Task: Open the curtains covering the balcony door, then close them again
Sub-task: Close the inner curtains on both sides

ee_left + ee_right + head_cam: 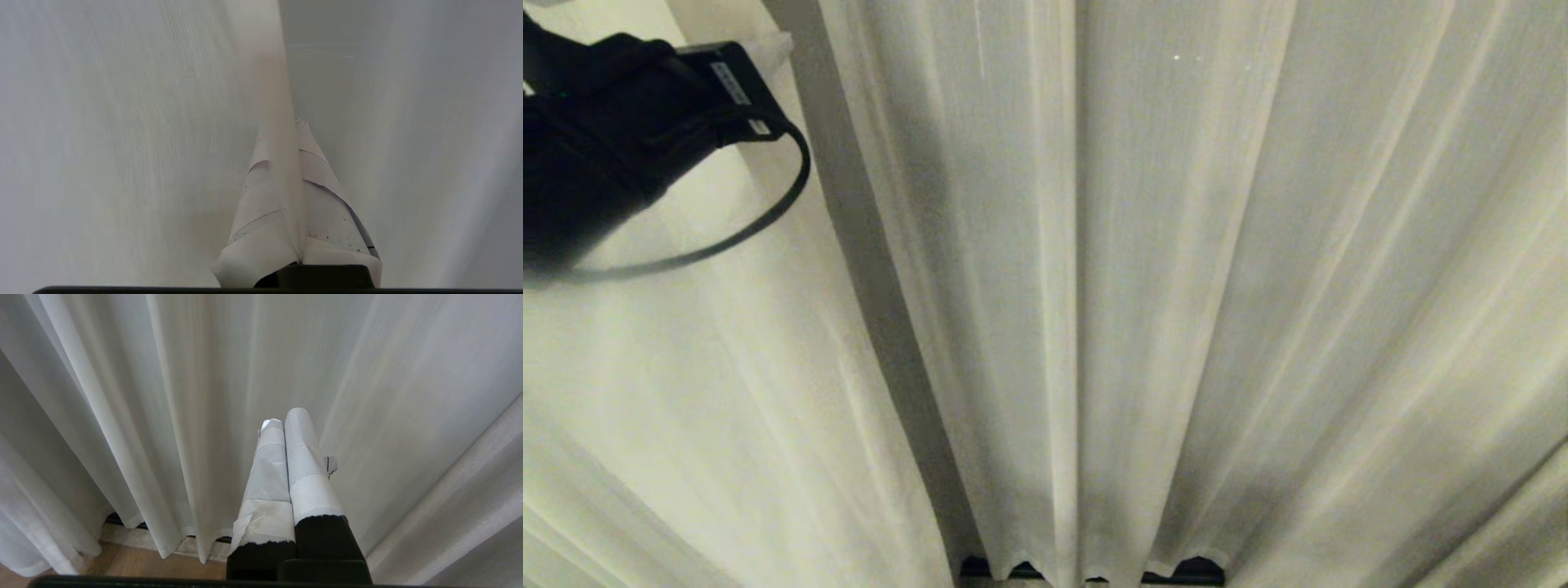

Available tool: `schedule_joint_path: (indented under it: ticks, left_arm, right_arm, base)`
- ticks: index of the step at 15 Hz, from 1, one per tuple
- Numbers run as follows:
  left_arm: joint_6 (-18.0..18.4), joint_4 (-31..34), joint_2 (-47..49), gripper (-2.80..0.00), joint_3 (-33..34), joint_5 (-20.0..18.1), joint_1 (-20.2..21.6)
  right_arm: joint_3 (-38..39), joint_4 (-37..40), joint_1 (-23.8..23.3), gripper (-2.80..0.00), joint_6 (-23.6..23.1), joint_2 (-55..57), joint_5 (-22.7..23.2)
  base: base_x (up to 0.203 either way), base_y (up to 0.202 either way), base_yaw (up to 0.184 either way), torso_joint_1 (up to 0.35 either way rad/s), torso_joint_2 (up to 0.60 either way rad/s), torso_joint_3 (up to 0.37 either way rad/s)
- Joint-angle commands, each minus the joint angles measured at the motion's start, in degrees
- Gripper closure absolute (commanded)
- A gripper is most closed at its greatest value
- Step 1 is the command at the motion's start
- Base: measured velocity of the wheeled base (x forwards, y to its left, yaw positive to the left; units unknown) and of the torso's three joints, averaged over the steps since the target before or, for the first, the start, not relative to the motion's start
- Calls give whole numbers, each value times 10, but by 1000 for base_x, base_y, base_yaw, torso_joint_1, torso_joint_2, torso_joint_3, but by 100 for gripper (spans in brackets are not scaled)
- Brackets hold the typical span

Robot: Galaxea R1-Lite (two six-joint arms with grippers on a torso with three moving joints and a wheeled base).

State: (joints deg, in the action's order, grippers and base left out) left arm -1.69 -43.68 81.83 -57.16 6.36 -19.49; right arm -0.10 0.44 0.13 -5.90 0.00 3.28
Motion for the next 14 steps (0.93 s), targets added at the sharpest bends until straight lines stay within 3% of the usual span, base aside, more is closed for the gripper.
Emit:
schedule_joint_path:
  ticks: [1,4,8,10,13,14]
  left_arm:
    - [6,-2,21,0,-9,11,-52]
    - [8,-7,40,0,-21,21,-75]
    - [7,-8,40,0,-18,40,-70]
    - [6,-8,39,0,-13,77,-55]
    - [7,-9,26,0,2,91,-8]
    - [7,-9,22,0,7,116,-3]
  right_arm:
    - [0,0,0,0,-1,1,1]
    - [0,0,0,0,-1,1,1]
    - [0,0,0,0,-1,1,1]
    - [0,0,0,0,-1,1,1]
    - [0,0,0,0,-1,1,1]
    - [0,0,0,0,-1,1,1]
  base:
    - [0,0,0,0,0,0]
    - [0,0,0,0,0,0]
    - [0,0,0,0,0,0]
    - [0,0,0,0,0,0]
    - [0,0,0,0,0,0]
    - [0,0,0,0,0,0]
